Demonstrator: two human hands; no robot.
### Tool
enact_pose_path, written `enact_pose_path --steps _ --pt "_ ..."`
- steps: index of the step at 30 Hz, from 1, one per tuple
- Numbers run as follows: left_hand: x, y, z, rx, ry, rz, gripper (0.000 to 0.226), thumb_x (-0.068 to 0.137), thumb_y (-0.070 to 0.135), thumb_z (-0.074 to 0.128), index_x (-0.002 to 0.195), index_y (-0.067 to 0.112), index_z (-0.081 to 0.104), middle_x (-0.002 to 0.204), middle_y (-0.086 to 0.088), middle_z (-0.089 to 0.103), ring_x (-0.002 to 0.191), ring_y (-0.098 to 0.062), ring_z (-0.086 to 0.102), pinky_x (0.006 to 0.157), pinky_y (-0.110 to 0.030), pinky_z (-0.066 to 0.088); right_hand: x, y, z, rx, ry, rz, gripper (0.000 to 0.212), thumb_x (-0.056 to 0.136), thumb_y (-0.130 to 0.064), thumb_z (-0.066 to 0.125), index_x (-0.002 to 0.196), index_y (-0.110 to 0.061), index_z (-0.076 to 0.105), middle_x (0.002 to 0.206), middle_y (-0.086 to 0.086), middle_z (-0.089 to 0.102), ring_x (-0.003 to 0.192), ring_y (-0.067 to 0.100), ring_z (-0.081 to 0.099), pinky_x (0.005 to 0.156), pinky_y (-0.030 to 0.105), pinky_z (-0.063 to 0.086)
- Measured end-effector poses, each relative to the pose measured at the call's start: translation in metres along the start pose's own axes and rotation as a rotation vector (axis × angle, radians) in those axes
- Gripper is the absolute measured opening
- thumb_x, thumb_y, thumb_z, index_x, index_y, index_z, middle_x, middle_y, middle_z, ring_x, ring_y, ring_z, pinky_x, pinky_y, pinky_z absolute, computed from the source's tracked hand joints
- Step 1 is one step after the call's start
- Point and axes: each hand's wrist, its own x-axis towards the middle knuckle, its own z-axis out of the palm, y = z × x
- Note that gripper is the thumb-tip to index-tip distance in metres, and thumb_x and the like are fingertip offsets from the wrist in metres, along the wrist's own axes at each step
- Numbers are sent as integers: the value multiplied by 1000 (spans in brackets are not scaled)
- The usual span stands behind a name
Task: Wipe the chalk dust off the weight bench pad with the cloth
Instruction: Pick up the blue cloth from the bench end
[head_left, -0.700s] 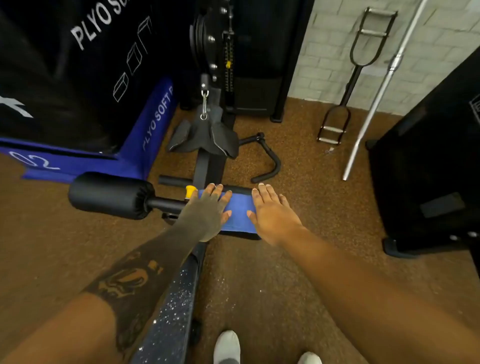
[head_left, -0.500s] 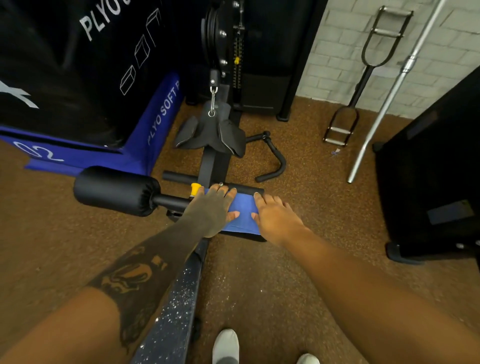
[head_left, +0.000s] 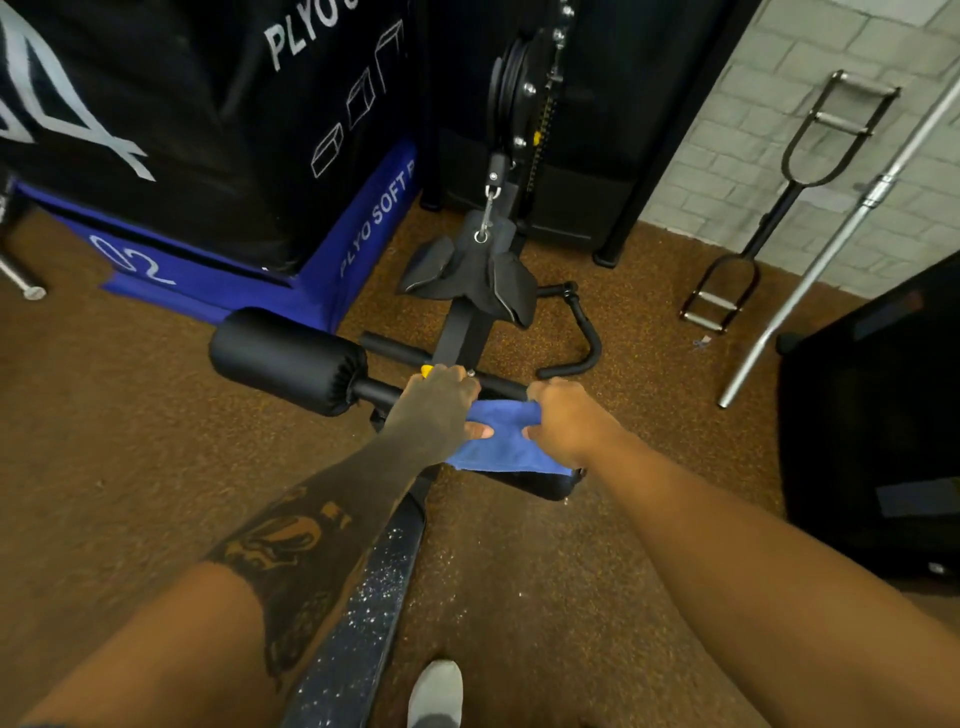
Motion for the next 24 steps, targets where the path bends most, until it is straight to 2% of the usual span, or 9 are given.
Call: enact_pose_path --steps 4,6,10,13,16,18,21,24 --pt "-16 -19 2 -290 -18 -142 49 96 43 62 128 7 52 118 -17 63 113 -36 60 92 -45 47 9 -25 -16 32 3 -70 23 88 -20 66 106 -13 54 102 15 61 95 36 61 76 44 51" --pt "-27 -28 3 -380 -18 -228 50 97 39 62 134 8 48 120 -19 64 113 -37 61 93 -46 47 17 -41 -24 34 -15 -128 18 85 -20 67 90 -15 51 88 9 57 83 34 60 71 47 54" --pt "-50 -42 19 -545 38 -410 45 98 33 60 133 6 50 123 -20 61 115 -37 59 94 -43 46 33 -73 -32 100 -28 -265 18 78 -20 71 80 -17 53 77 6 57 72 28 59 63 44 51" --pt "-75 -39 34 -762 145 -602 40 97 25 63 127 -2 55 119 -23 64 108 -38 60 80 -33 39 43 -98 -27 168 -64 -349 23 80 -19 75 89 -16 55 85 5 61 79 26 60 70 42 53" --pt "-96 -24 50 -942 240 -803 42 97 26 63 130 2 56 124 -19 65 108 -34 61 84 -33 41 51 -124 -12 142 -123 -468 35 84 -18 74 113 -18 54 109 9 61 96 28 60 85 46 53" --pt "-107 -14 64 -1030 307 -894 32 96 24 64 122 5 60 115 -12 67 98 -27 60 82 -31 40 53 -140 3 101 -160 -542 47 85 -17 73 126 -21 51 121 10 59 107 29 59 92 46 51" --pt "-119 2 88 -1140 405 -1007 25 93 23 68 110 5 62 102 -11 68 92 -28 61 75 -34 44 53 -157 30 31 -219 -641 52 85 -16 73 131 -22 48 126 12 58 114 31 57 95 42 48" --pt "-128 14 113 -1202 473 -1121 24 92 24 69 105 5 62 93 -6 64 86 -24 58 66 -31 39 52 -168 60 -51 -251 -711 53 85 -17 73 131 -22 48 125 11 59 114 30 58 94 41 50"
